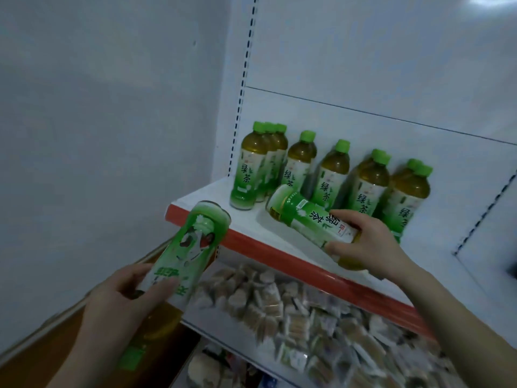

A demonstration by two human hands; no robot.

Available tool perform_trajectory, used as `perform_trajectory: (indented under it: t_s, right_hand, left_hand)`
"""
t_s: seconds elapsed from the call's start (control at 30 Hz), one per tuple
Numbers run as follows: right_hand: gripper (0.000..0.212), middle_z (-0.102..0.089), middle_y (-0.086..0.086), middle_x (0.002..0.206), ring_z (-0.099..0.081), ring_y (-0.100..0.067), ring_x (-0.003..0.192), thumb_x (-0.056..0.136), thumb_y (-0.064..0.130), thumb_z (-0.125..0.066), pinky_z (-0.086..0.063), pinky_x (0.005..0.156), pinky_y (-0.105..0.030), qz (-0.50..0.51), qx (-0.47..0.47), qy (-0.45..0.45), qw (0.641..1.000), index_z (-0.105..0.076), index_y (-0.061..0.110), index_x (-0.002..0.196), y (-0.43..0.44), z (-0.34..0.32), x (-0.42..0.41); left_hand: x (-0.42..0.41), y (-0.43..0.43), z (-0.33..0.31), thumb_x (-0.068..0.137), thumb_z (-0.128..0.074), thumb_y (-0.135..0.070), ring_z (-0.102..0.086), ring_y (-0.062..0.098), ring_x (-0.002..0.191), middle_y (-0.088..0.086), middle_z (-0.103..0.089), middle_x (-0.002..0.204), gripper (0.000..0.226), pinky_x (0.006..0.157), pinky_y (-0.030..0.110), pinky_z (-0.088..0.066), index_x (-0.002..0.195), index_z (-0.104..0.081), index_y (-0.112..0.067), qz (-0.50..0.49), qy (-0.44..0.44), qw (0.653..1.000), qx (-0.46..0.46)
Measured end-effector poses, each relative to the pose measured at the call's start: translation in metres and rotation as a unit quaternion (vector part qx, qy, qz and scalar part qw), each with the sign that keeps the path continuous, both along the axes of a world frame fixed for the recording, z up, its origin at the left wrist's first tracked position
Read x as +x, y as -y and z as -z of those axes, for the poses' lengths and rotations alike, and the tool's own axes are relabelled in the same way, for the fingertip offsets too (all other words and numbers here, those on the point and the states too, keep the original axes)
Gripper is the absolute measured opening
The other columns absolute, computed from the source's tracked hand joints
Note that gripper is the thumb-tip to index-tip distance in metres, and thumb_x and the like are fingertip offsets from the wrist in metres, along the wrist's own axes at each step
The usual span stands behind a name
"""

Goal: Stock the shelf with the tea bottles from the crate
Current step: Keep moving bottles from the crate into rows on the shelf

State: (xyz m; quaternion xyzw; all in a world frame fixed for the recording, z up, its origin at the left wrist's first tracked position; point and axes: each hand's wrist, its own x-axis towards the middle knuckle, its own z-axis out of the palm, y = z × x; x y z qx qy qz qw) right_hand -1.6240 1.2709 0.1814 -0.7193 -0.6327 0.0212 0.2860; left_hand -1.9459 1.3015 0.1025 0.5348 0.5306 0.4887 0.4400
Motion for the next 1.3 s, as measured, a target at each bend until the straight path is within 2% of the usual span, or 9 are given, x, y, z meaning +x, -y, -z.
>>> perform_trajectory:
  t_s: [0.47,0.67,0.77,0.9,0.97,1.03,1.13,1.2,1.3]
  right_hand:
    - [0.065,-0.051,-0.003,0.131,-0.049,-0.018,0.116,0.072,0.023,-0.075,-0.043,0.095,-0.029,-0.071,-0.093,0.007,0.993,-0.046,0.018,0.13,-0.055,0.026,0.058]
    - [0.078,-0.041,0.003,0.141,-0.041,-0.015,0.126,0.075,0.044,-0.07,-0.036,0.101,-0.027,-0.08,-0.129,0.024,0.988,-0.033,0.022,0.139,-0.052,0.024,0.067]
    - [0.082,-0.038,-0.001,0.145,-0.041,-0.017,0.129,0.074,0.053,-0.064,-0.037,0.101,-0.029,-0.033,-0.128,-0.005,0.991,-0.031,0.018,0.141,-0.038,0.022,0.084]
    - [0.083,-0.057,-0.008,0.124,-0.057,-0.019,0.107,0.065,0.061,-0.061,-0.045,0.086,-0.026,0.037,-0.187,-0.064,0.98,-0.043,0.015,0.131,-0.017,0.026,0.107]
    - [0.06,-0.067,-0.006,0.096,-0.063,-0.014,0.082,0.068,0.055,-0.066,-0.046,0.07,-0.022,0.031,-0.21,-0.108,0.971,-0.053,0.017,0.113,-0.009,0.032,0.107]
    - [0.045,-0.069,-0.008,0.075,-0.06,-0.015,0.065,0.071,0.041,-0.07,-0.046,0.06,-0.024,0.023,-0.161,-0.177,0.971,-0.06,0.009,0.101,-0.007,0.039,0.106]
    - [0.035,-0.061,-0.01,0.069,-0.057,-0.018,0.063,0.075,0.021,-0.072,-0.047,0.058,-0.024,0.052,-0.055,-0.293,0.953,-0.062,0.006,0.104,-0.005,0.051,0.101]
    - [0.034,-0.053,-0.009,0.076,-0.056,-0.018,0.07,0.076,0.011,-0.07,-0.052,0.059,-0.02,0.059,0.015,-0.37,0.927,-0.062,0.006,0.109,-0.006,0.054,0.095]
    - [0.032,-0.056,-0.013,0.1,-0.06,-0.023,0.088,0.077,0.003,-0.066,-0.057,0.061,-0.018,0.04,0.114,-0.453,0.883,-0.06,0.012,0.108,-0.01,0.049,0.081]
  left_hand:
    - [0.081,-0.018,-0.018,0.072,-0.073,-0.019,-0.063,0.034,0.068,0.01,-0.067,0.082,0.024,0.054,0.034,-0.05,0.093,-0.065,-0.013,-0.035,0.042,0.998,0.028]
    - [0.103,-0.018,-0.02,0.075,-0.071,-0.018,-0.062,0.023,0.064,0.002,-0.065,0.078,0.015,0.046,0.029,-0.05,0.087,-0.062,-0.017,-0.032,0.045,0.996,0.065]
    - [0.11,-0.021,-0.021,0.073,-0.072,-0.015,-0.063,0.015,0.055,0.0,-0.065,0.077,0.014,0.039,0.017,-0.048,0.08,-0.062,-0.022,-0.024,0.064,0.995,0.078]
    - [0.114,-0.028,-0.023,0.071,-0.073,-0.014,-0.064,0.012,0.06,-0.001,-0.066,0.078,0.016,0.044,0.017,-0.051,0.078,-0.062,-0.023,0.0,0.077,0.993,0.086]
    - [0.114,-0.032,-0.024,0.071,-0.073,-0.014,-0.064,0.018,0.068,0.0,-0.067,0.079,0.016,0.047,0.02,-0.053,0.079,-0.062,-0.022,0.014,0.074,0.993,0.087]
    - [0.113,-0.036,-0.026,0.071,-0.073,-0.014,-0.065,0.017,0.068,-0.002,-0.068,0.075,0.014,0.048,0.019,-0.054,0.079,-0.063,-0.021,0.03,0.072,0.993,0.084]
    - [0.107,-0.041,-0.03,0.071,-0.073,-0.016,-0.067,0.018,0.066,-0.004,-0.07,0.068,0.012,0.052,0.026,-0.055,0.081,-0.065,-0.018,0.056,0.067,0.994,0.07]
    - [0.102,-0.044,-0.032,0.071,-0.073,-0.016,-0.067,0.025,0.071,0.002,-0.071,0.076,0.016,0.058,0.034,-0.055,0.086,-0.066,-0.014,0.066,0.076,0.993,0.055]
    - [0.094,-0.048,-0.032,0.072,-0.072,-0.017,-0.067,0.022,0.069,0.0,-0.07,0.076,0.015,0.053,0.028,-0.051,0.086,-0.065,-0.016,0.07,0.075,0.993,0.051]
